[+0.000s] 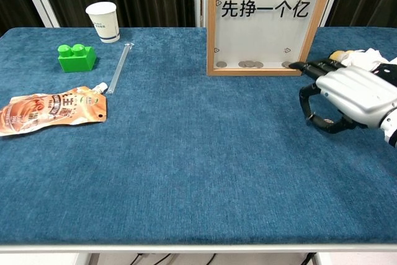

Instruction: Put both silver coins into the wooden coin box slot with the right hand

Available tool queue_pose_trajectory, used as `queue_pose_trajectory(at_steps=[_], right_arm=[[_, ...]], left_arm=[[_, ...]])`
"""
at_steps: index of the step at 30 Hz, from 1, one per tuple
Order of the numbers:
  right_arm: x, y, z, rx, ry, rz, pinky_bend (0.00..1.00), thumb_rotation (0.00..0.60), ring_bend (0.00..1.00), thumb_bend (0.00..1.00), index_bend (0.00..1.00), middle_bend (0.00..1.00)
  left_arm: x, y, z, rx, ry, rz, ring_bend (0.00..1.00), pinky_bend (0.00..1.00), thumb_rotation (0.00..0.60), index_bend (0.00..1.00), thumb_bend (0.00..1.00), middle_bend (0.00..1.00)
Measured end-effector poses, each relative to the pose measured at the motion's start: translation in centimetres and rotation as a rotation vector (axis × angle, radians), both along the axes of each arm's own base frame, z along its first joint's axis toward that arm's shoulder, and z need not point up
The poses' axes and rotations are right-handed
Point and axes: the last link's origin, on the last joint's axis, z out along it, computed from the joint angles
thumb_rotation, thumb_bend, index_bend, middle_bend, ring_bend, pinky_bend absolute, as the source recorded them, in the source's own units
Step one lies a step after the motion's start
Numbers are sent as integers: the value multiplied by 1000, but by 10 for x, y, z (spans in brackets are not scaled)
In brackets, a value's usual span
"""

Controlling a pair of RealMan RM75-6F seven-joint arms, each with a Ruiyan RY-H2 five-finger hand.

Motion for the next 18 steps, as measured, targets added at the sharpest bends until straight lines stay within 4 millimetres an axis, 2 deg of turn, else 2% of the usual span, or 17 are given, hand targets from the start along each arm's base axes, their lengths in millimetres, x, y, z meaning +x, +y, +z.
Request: queue_pose_trajectory(at_steps=[5, 9, 14, 18], right_arm=[[14, 1, 15, -26, -72, 31, 0, 600, 0, 369, 715, 5], [34, 2, 37, -67, -156, 79, 0, 600, 0, 368, 724, 7], [70, -5, 80, -157, -227, 155, 0, 600, 0, 367, 733, 7], [101, -23, 113, -249, -235, 196, 0, 600, 0, 366, 740, 7]], left_arm=[[0, 0, 0, -2, -2, -1, 0, 0, 600, 48, 23, 7], [0, 0, 0, 0, -3, -4, 0, 0, 600, 48, 23, 7], [1, -1, 1, 4, -8, -12, 0, 0, 600, 48, 23, 7], [3, -2, 1, 6, -11, -17, 0, 0, 600, 48, 22, 7]])
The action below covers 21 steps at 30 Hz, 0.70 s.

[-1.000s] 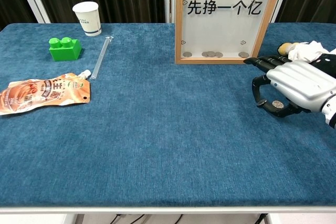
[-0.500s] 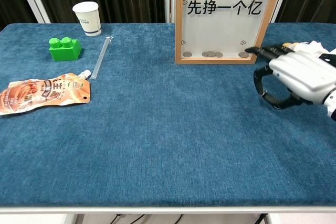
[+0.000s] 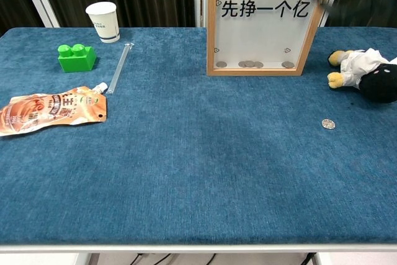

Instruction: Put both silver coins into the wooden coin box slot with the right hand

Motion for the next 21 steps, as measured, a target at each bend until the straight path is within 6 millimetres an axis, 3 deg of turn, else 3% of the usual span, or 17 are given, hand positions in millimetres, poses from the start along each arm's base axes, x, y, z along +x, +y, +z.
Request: queue_pose_trajectory(at_steps=[6, 16, 21], right_arm=[[37, -36, 24, -58, -2, -33, 0, 600, 0, 365, 759, 9], [78, -86, 16, 21, 13, -229, 0, 600, 0, 366, 779, 17], [93, -100, 11, 62, 2, -329, 0, 600, 0, 366, 785, 19]], left_arm=[[3, -1, 2, 2, -5, -12, 0, 0, 600, 48, 23, 7], [4, -2, 4, -13, -9, -23, 0, 0, 600, 48, 22, 8], [4, -2, 7, -9, -9, -27, 0, 0, 600, 48, 23, 8]])
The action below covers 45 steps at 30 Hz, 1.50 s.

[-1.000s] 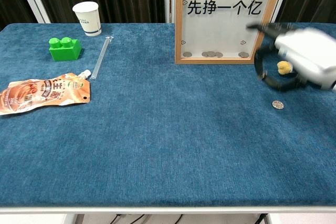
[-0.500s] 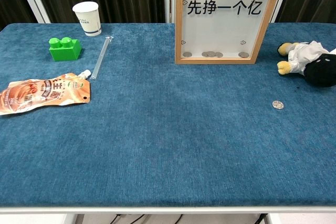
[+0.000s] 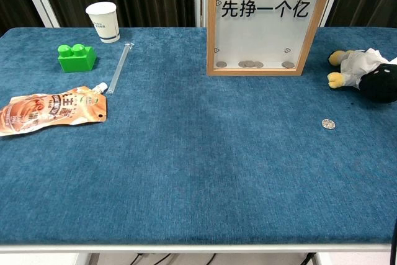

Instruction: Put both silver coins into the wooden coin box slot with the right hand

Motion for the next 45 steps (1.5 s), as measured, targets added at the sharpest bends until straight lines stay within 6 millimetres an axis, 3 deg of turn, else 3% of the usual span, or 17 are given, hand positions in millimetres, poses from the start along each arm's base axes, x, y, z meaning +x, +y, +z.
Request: queue_pose_trajectory(at_steps=[11, 45], right_arm=[[30, -10, -5, 45, 10, -147, 0, 600, 0, 367, 780, 21], [17, -26, -21, 49, 61, -214, 0, 600, 0, 367, 739, 20]], left_arm=[[-4, 1, 2, 2, -2, 4, 0, 0, 600, 48, 23, 8], [-8, 2, 5, 13, -4, 21, 0, 0, 600, 48, 23, 7]])
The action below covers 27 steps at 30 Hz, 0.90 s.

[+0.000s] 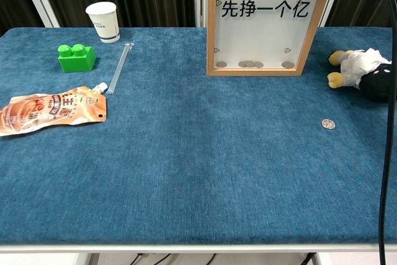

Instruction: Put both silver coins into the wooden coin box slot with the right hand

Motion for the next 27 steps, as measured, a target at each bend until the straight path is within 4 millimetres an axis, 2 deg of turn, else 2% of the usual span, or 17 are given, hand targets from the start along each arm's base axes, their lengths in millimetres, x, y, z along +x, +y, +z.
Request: queue_pose_trajectory(at_steps=[6, 14, 16, 27], right_arm=[[-2, -1, 0, 4, 0, -6, 0, 600, 0, 367, 683, 18], [-3, 0, 0, 24, -6, 0, 0, 600, 0, 366, 360, 0], [-3, 0, 0, 28, -9, 4, 0, 600, 0, 366, 315, 0], [-6, 2, 6, 29, -38, 32, 0, 600, 0, 366, 287, 0]], left_arm=[[0, 0, 0, 0, -1, 1, 0, 0, 600, 48, 22, 7], [-1, 1, 0, -1, 0, 5, 0, 0, 600, 48, 23, 7], [-1, 1, 1, 0, 1, 4, 0, 0, 600, 48, 23, 7], [0, 2, 0, -2, 5, 6, 0, 0, 600, 48, 23, 7]])
